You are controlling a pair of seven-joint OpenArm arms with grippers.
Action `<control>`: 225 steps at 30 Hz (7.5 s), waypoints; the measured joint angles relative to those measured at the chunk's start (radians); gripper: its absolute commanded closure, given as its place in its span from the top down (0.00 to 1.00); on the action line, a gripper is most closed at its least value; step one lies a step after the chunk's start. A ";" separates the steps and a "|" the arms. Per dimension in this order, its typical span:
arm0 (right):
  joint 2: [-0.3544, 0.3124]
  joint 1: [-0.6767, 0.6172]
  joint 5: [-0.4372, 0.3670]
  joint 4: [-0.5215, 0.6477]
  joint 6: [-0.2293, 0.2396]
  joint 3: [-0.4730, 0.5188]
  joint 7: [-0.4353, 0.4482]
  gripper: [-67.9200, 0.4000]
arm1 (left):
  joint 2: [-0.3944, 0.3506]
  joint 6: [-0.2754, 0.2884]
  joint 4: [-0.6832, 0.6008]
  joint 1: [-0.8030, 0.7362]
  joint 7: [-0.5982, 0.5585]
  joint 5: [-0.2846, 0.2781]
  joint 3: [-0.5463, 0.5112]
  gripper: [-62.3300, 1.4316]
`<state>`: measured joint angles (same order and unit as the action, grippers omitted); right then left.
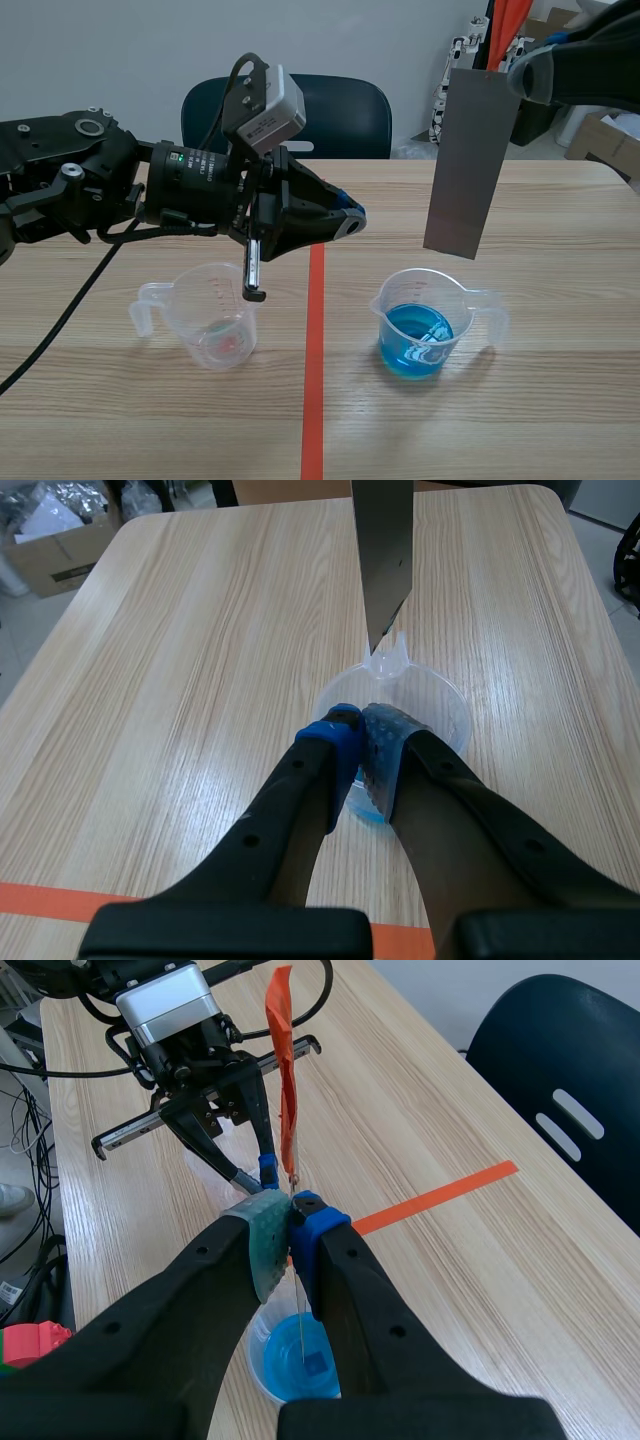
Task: Do the redox reaction experiment. move the plate over the left beaker
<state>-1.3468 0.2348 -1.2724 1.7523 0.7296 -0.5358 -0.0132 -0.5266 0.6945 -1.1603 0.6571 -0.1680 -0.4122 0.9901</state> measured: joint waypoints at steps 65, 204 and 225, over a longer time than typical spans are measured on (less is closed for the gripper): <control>0.021 0.010 0.000 0.000 -0.064 0.000 -0.008 0.02 | -0.591 0.000 -0.001 -0.592 -0.535 0.000 -0.483 0.07; 1.300 0.238 0.315 -0.142 -0.053 0.010 -0.930 0.02 | 0.496 -0.492 0.144 -1.266 -1.251 0.655 -1.225 0.93; 1.300 0.238 0.315 -0.142 -0.053 0.010 -0.930 0.02 | 0.496 -0.492 0.144 -1.266 -1.251 0.655 -1.225 0.93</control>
<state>-0.0471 0.4728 -0.9573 1.6100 0.6769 -0.5255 -0.9432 -0.0307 0.2024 -1.0164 -0.6094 -1.4189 0.2432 -0.2352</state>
